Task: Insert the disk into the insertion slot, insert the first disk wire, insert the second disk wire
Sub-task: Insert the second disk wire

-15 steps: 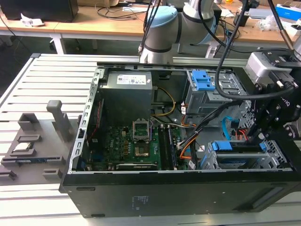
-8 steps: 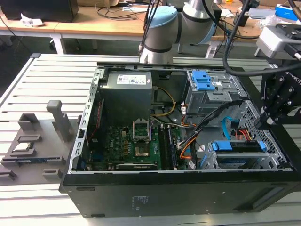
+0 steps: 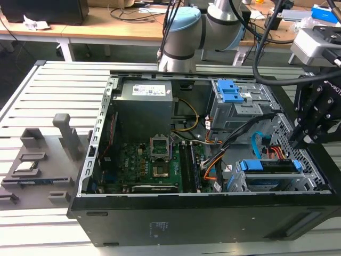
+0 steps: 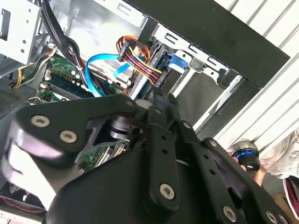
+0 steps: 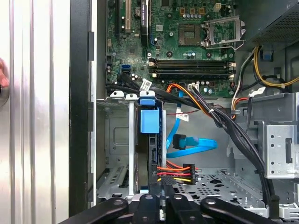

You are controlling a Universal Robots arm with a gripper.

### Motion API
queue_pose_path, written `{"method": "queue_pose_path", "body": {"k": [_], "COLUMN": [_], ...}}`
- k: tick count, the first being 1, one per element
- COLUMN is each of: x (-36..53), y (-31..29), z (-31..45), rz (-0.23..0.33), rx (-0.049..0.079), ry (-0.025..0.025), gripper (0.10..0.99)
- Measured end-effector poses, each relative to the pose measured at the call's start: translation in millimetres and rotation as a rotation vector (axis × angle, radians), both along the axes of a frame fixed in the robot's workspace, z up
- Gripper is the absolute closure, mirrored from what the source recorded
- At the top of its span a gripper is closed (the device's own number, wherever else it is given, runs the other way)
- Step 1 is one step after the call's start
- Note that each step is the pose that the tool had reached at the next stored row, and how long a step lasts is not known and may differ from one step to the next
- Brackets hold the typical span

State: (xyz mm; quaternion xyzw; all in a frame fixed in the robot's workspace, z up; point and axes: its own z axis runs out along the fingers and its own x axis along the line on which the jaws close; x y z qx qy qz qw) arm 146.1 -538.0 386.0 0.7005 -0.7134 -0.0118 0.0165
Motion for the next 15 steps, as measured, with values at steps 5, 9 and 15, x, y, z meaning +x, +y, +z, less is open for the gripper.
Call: {"method": "queue_pose_path", "body": {"k": [5,9,15], "x": [-3.0,-12.6,-38.9], "y": [8.2,20.1,27.0], "z": [0.1,0.1,-5.5], "rz": [0.0,0.0,0.0], "rx": [0.0,0.0,0.0], "ry": [0.0,0.0,0.0], "gripper": [0.784,0.784,0.784]}}
